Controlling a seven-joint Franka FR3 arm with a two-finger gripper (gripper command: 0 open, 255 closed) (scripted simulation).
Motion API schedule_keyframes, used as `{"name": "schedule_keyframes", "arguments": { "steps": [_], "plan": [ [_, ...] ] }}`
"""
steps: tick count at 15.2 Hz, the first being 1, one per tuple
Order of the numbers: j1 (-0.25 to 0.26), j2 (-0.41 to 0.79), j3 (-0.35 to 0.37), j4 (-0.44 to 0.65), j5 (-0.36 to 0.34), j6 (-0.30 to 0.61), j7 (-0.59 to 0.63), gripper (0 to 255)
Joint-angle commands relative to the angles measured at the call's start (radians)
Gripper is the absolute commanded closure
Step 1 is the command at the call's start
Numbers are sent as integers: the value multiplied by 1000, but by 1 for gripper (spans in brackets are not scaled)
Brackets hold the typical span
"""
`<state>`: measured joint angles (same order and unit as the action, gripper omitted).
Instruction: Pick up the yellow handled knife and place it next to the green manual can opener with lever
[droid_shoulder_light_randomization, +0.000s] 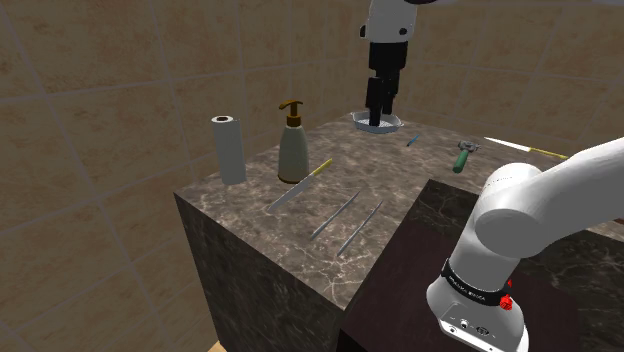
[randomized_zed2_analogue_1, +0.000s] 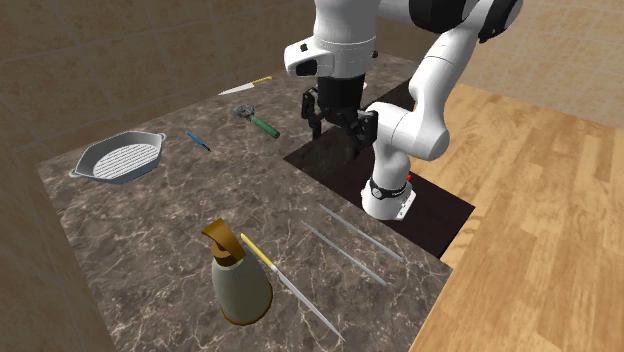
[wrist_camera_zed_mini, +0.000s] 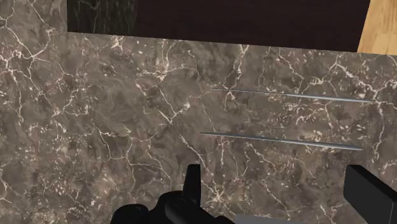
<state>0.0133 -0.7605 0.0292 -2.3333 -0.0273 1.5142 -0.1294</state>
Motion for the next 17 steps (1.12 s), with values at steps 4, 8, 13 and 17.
{"name": "schedule_keyframes", "arguments": {
  "steps": [4,8,13,17],
  "plan": [
    [49,49,-64,-45,-37,114,-194,0],
    [115,140,-144,-77,-70,266,-447,0],
    [203,284,-230,-81,-74,445,-765,0],
    [279,412,-285,-62,-45,570,-1023,0]
  ]
}}
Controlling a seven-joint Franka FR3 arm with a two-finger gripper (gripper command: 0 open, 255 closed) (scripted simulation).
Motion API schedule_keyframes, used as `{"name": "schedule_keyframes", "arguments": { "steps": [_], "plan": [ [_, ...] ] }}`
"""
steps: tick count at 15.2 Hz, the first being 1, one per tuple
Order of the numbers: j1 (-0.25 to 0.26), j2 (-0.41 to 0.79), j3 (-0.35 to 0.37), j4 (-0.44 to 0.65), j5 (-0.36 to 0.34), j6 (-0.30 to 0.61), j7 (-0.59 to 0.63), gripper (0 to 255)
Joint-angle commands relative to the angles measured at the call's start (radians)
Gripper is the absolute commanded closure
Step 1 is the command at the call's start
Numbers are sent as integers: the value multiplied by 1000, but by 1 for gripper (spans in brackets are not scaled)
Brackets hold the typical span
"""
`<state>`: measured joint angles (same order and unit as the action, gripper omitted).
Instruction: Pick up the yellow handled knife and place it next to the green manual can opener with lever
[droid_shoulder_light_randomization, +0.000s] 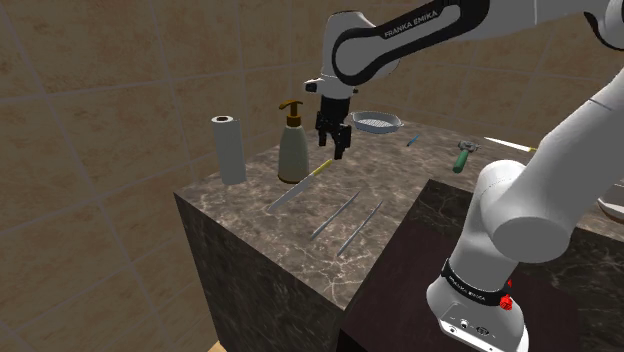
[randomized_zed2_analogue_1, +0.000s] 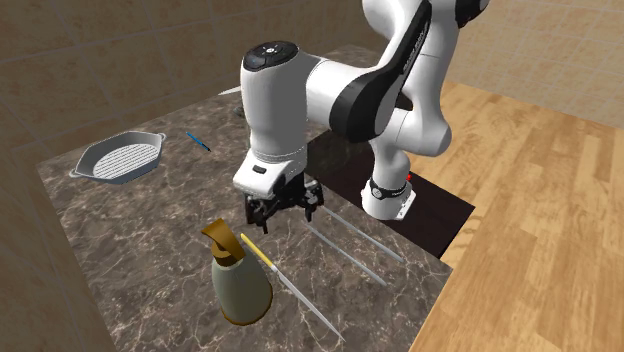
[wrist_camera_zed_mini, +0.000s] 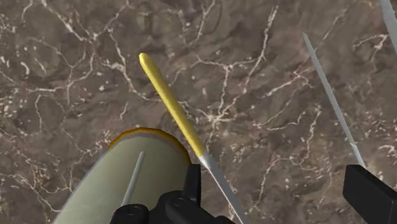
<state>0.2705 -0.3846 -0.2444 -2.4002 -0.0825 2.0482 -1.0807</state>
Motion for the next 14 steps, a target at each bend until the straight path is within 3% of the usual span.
{"name": "schedule_keyframes", "arguments": {
  "steps": [1,6,14],
  "plan": [
    [41,68,-23,12,22,64,-138,0],
    [132,225,-59,53,105,185,-473,0],
    [135,291,-60,10,135,291,-495,0]
  ]
}}
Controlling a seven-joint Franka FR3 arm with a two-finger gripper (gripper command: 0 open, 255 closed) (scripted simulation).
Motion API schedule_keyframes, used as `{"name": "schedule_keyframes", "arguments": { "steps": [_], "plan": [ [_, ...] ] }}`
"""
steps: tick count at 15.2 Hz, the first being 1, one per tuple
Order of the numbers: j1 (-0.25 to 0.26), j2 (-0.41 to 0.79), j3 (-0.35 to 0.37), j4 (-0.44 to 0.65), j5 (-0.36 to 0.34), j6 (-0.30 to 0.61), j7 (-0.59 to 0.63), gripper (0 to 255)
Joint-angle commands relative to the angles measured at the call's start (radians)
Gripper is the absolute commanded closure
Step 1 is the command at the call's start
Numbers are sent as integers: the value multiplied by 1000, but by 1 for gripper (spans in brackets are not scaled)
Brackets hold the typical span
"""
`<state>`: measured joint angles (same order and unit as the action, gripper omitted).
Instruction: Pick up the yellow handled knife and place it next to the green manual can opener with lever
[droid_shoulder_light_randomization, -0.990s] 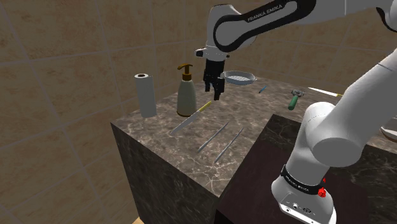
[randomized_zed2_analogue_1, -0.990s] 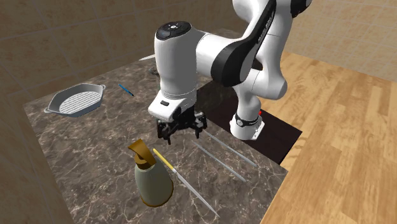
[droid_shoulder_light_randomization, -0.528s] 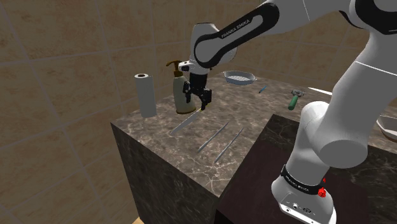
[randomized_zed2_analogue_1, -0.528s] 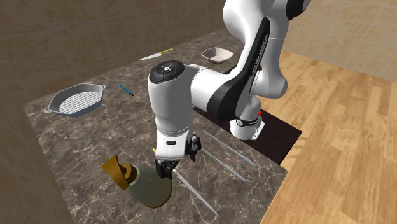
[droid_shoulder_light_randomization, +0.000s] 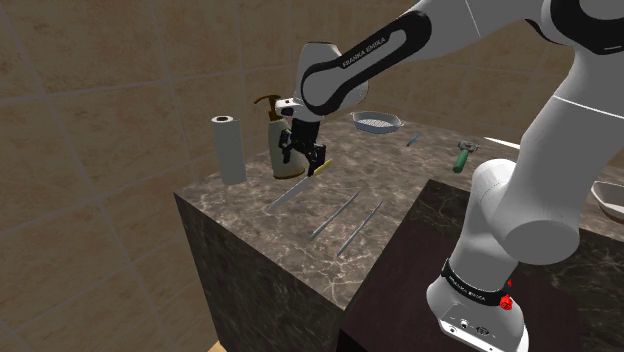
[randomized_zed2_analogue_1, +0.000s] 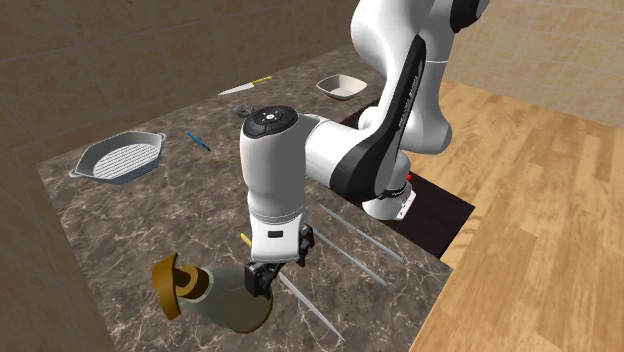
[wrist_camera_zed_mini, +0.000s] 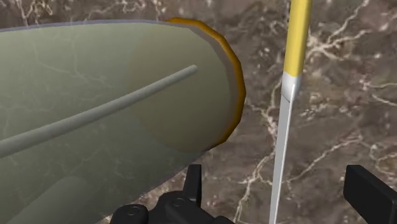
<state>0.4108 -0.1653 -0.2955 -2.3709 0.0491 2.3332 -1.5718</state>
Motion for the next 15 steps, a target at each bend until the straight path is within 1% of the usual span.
{"name": "schedule_keyframes", "arguments": {
  "steps": [1,8,9,10,11,12,13,14,15],
  "plan": [
    [-4,72,-10,-19,3,6,-4,0],
    [-5,72,-9,-19,3,6,-4,0],
    [-2,51,0,-49,-5,16,13,255],
    [2,43,8,-75,-7,36,27,255],
    [1,58,4,-69,-1,45,18,255],
    [6,77,7,-37,4,31,23,255],
    [4,56,11,-44,-6,18,33,255],
    [2,78,1,3,4,-8,14,255],
    [0,56,3,-40,-3,14,18,255]
  ]
}}
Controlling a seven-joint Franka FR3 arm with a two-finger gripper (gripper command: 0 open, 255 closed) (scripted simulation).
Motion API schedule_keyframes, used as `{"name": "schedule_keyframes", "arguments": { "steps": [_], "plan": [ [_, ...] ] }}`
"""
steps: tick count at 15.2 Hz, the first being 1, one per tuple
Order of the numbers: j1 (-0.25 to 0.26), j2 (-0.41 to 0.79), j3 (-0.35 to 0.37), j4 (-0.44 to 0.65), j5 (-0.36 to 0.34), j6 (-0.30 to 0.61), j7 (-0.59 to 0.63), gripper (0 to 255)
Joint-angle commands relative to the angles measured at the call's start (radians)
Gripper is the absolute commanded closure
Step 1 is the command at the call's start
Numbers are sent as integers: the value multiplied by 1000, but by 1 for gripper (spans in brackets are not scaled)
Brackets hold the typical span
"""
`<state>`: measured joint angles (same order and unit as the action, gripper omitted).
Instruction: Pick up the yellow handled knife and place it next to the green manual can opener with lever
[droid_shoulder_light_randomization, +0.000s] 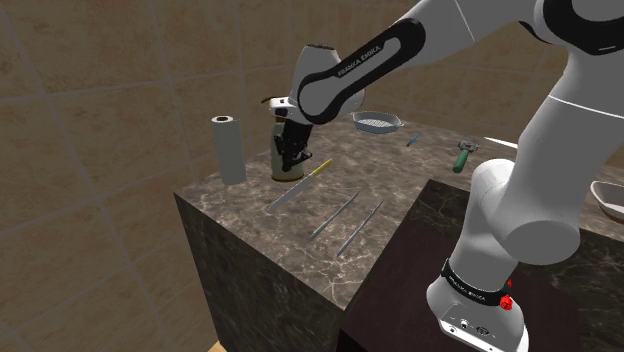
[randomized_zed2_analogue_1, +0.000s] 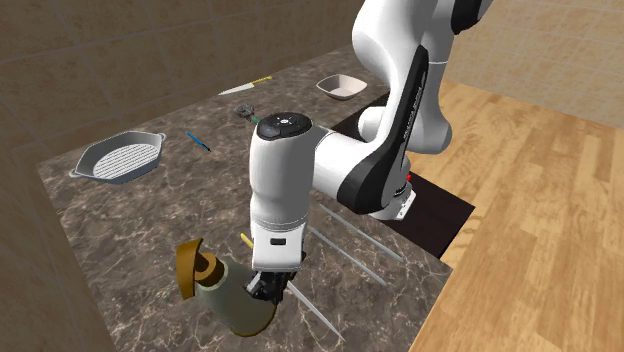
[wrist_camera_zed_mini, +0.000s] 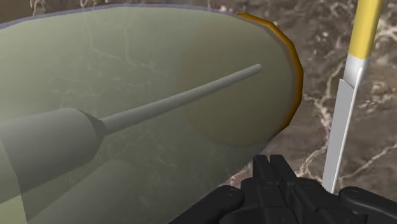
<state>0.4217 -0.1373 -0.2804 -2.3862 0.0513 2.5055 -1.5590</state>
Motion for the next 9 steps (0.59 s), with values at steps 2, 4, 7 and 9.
{"name": "schedule_keyframes", "arguments": {
  "steps": [2,4,7,9],
  "plan": [
    [-12,34,-16,-3,-3,-172,-2,255],
    [-7,-14,-3,-7,-12,-33,4,0],
    [10,45,64,103,-108,-306,167,0],
    [17,66,72,119,-116,-343,188,0]
  ]
}}
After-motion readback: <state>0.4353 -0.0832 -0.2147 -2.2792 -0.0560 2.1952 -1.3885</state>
